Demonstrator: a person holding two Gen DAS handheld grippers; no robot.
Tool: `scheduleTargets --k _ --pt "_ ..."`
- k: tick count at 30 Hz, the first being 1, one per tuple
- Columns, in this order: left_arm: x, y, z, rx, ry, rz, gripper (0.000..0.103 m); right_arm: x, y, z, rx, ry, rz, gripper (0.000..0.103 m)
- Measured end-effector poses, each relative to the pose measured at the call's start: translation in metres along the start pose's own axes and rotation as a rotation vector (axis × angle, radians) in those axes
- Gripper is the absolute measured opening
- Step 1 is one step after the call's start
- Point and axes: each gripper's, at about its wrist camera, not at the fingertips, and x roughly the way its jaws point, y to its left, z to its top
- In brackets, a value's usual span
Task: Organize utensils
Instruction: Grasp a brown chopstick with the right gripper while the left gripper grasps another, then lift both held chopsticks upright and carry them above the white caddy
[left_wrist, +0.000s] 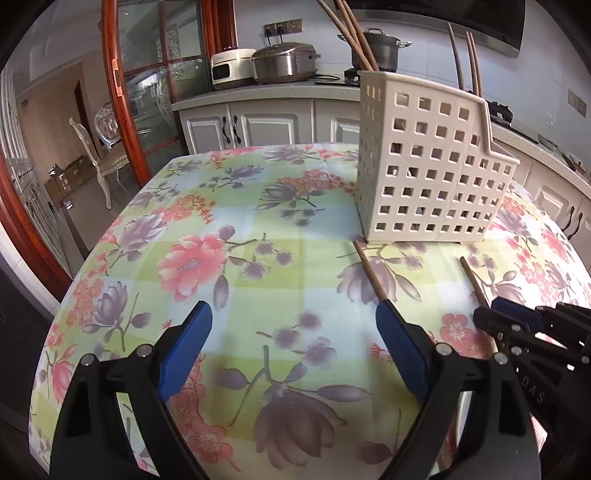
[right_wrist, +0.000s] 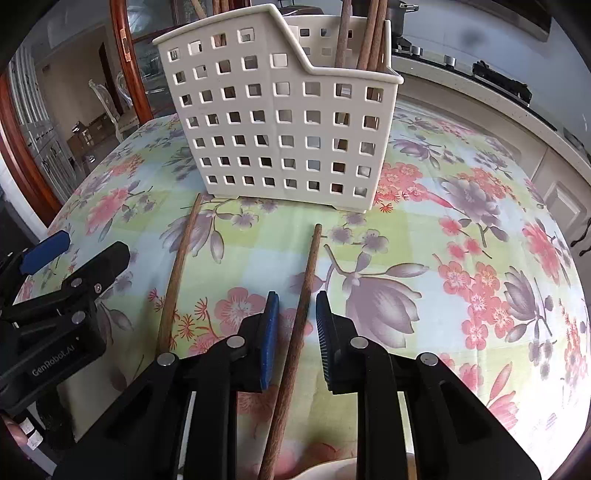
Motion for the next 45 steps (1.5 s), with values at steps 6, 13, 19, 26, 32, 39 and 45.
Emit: scheduleTargets --k 6,13,19,26,32,39,45 --pt "0.015 -0.018 0.005 0.037 0.053 -0.032 0.079 -0.001 -0.002 -0.003 -0.034 -0.009 -0.022 0.008" --pt "0.037 -0.039 0.011 0.051 0.129 -0.072 0.049 -0.005 -0.009 -0.008 -0.016 -0.013 0.007 0.008" --pt "0.044 -0.045 0.016 0.053 0.143 -0.103 0.023 -0.007 -0.011 -0.01 -0.013 -0.018 0.034 0.008" --pt "0.04 -0.038 0.01 0.01 0.113 -0.152 0.009 -0.008 -0.016 -0.013 0.008 -0.031 0.078 0.008" --pt "0.024 -0.023 0.009 -0.031 0.06 -0.177 0.009 -0.022 -0.02 -0.011 0.033 -0.104 0.12 0.008" --pt "-0.018 -0.016 0.011 -0.035 -0.077 -0.197 0.009 -0.046 -0.026 -0.009 0.061 -0.198 0.15 0.007" --pt "-0.05 -0.019 0.011 -0.017 -0.171 -0.178 0.009 -0.066 -0.03 -0.008 0.066 -0.266 0.173 0.007"
